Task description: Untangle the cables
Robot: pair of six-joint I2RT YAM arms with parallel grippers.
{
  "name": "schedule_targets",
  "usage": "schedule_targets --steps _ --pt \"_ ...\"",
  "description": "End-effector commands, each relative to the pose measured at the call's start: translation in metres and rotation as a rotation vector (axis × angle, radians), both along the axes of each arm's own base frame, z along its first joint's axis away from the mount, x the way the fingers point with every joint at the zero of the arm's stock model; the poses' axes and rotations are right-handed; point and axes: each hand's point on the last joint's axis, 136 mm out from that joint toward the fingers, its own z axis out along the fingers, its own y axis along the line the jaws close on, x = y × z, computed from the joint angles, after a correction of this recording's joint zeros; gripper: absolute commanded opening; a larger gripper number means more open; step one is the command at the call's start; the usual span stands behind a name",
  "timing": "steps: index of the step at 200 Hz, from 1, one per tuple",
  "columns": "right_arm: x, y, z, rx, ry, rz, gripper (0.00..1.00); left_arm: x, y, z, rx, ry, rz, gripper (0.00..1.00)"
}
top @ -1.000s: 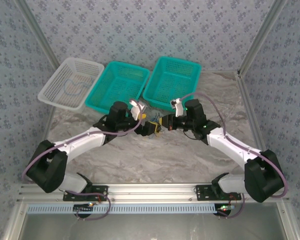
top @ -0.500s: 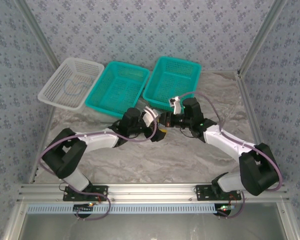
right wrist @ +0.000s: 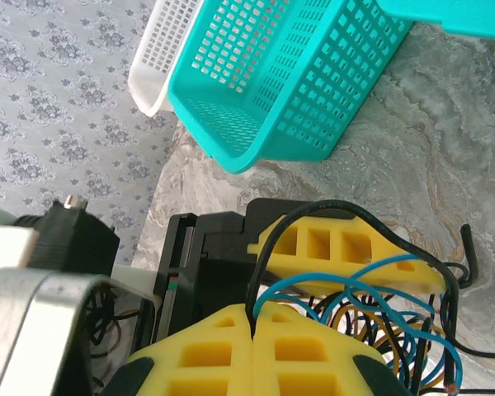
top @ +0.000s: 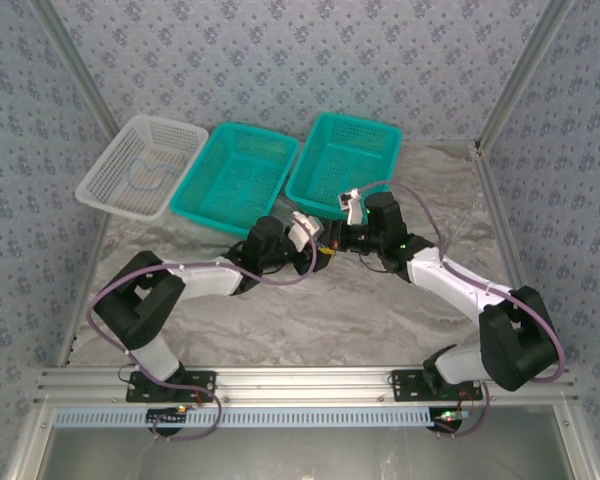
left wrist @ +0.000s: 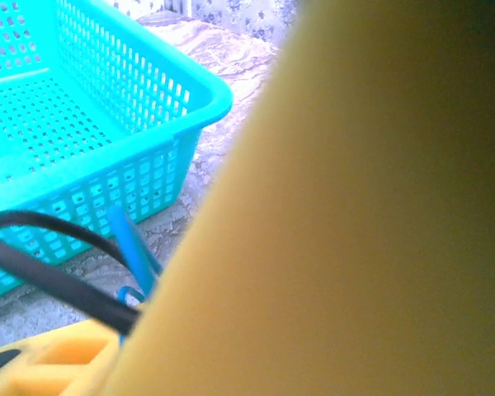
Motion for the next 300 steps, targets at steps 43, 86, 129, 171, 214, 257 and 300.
schedule_targets --steps 43,86,129,171,214,257,300 --pt "0.004 -0.006 0.026 0.032 -0.049 -0.048 0.0 -0.002 -0.002 -0.024 -0.012 0.109 0.022 0.46" --pt "0.006 -0.018 0.028 0.025 -0.063 -0.085 0.0 -0.009 0.009 -0.048 -0.008 0.187 0.067 0.38" --pt "0.001 -0.035 0.013 -0.046 -0.064 -0.087 0.0 -0.017 0.025 -0.071 0.019 0.254 0.118 0.32" --pt "-0.014 -0.06 -0.031 -0.109 -0.026 -0.026 0.0 -0.016 0.057 -0.087 0.045 0.287 0.221 0.29" --pt "-0.02 -0.07 -0.073 -0.182 0.053 -0.034 0.0 -0.019 0.053 -0.088 0.037 0.32 0.18 0.27" --pt "-0.013 -0.068 -0.076 -0.09 0.133 -0.128 0.26 -0.017 0.045 -0.084 0.026 0.317 0.154 0.25" --pt "-0.003 -0.057 -0.043 0.037 0.134 -0.217 0.45 -0.019 0.043 -0.083 0.023 0.325 0.144 0.26"
